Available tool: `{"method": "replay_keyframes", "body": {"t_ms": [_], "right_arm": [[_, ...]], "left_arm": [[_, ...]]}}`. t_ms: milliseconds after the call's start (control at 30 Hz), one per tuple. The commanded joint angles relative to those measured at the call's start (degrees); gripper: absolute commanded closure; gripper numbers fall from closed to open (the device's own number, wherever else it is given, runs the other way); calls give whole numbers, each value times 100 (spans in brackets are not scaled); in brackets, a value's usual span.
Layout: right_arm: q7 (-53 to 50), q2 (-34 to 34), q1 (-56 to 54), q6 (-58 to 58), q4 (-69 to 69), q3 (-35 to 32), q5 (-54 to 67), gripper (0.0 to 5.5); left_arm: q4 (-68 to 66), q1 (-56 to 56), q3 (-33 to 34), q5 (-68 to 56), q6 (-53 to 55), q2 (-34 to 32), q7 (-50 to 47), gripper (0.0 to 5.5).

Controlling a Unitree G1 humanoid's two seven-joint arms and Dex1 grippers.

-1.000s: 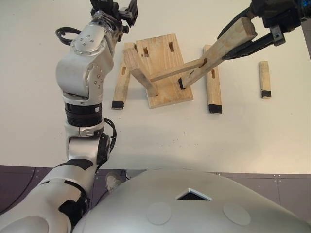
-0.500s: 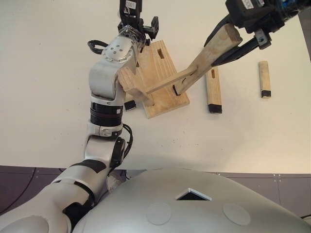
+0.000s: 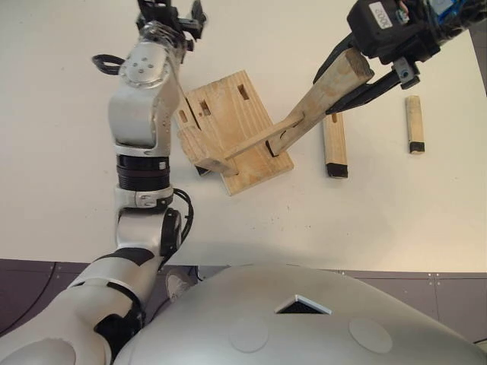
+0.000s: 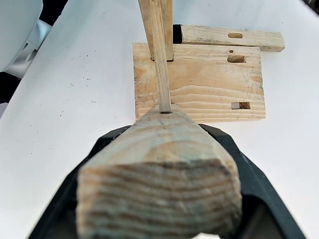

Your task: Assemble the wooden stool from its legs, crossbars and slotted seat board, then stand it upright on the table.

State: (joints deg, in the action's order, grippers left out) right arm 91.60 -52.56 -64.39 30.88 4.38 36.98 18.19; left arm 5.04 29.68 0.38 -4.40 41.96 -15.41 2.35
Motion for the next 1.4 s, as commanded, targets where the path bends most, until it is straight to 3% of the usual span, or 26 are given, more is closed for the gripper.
{"method": "replay_keyframes", "body": {"t_ms": [33,133,700,1133,1167,1400], "right_arm": [[83,6,237,418,191,84,16,347],[81,-10,322,554,323,-10,-15,347],[86,115,402,475,373,-92,-121,347],[-73,599,455,226,101,-434,-536,347],[-81,646,450,267,71,-460,-550,311],[31,691,425,413,-27,-601,-560,216]], "left_arm": [[1224,-925,-719,82,920,-1706,1425,247],[1896,-1336,-1054,-176,1586,-2412,2226,296],[719,-1434,-1890,-1,1232,-1737,2429,547],[-1737,-109,-1705,311,78,-883,2432,550],[-1818,-88,-1669,324,35,-856,2425,550],[-2007,-147,-1517,354,-86,-807,2492,550]]}}
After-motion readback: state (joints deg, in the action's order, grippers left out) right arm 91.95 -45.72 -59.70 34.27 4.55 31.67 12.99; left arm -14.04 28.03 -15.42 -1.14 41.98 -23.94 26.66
